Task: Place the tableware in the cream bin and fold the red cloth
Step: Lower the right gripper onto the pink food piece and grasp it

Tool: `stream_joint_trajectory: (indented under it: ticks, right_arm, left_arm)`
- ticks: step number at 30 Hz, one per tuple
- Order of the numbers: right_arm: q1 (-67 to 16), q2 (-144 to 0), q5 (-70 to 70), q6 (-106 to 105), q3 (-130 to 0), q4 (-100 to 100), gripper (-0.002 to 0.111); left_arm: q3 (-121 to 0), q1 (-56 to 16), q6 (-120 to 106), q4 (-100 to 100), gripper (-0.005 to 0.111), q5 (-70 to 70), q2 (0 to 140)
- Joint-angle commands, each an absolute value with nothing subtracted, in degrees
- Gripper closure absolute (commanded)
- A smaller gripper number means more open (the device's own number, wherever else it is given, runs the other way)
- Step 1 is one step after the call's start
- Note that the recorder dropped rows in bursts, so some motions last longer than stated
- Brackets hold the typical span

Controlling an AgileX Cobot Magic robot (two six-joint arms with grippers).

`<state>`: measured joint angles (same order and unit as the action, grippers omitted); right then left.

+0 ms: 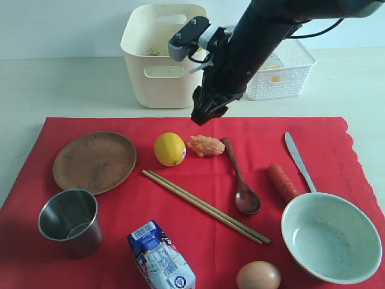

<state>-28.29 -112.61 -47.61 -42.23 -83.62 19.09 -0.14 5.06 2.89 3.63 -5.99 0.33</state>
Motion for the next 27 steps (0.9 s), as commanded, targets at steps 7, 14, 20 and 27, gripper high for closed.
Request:
stream_joint_trajectory:
  ticks: [7, 14, 20, 27]
  right_arm:
    - [-30.01, -118.15, -44.24, -41.93, -83.27, 15.74, 0.037]
    - [-30.01, -121.21, -42.04, -41.93, -83.27, 14.37, 0.036]
    - [-30.01, -123.1, -37.99, -41.93, -83.27, 12.9, 0.036]
    - [-30.01, -125.91, -37.86, -41.93, -83.27, 12.77, 0.038]
  left_arm:
    - [0.0, 5.21, 2.73, 3.68, 0.104, -5.89, 0.0]
    - [0.0, 5.21, 2.73, 3.68, 0.104, -5.89, 0.0]
    - [0.0, 5.21, 2.73, 3.68, 0.104, -5.89, 0.0]
    - [0.0, 5.21, 2.73, 3.68, 0.104, -5.89, 0.0]
